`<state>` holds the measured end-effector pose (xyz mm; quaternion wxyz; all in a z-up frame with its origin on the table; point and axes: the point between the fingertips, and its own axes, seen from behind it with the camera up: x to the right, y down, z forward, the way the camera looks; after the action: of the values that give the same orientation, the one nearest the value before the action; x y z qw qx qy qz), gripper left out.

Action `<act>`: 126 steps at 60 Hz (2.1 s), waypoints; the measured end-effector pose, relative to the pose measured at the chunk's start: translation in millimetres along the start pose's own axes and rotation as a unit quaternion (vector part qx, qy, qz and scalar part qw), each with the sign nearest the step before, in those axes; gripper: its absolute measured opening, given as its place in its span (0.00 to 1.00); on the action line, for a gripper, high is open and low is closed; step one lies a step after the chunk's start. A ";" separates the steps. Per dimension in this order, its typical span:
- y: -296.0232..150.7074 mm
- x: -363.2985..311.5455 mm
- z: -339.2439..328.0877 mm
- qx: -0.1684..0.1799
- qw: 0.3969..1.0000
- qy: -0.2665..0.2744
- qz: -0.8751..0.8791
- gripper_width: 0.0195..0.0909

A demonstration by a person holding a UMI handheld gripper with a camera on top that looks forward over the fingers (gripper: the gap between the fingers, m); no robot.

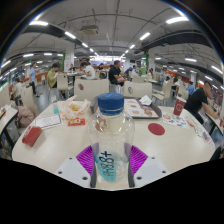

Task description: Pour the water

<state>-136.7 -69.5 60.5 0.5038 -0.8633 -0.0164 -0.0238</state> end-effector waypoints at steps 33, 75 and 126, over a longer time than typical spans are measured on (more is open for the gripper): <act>-225.7 -118.6 17.3 0.060 0.897 -0.237 0.369 0.28; -194.3 -127.6 92.3 -0.106 0.578 -0.304 0.750 0.28; -163.2 194.6 142.0 0.070 0.996 -0.054 0.023 0.29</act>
<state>52.5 135.2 143.9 0.5616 -0.8263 -0.0256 0.0361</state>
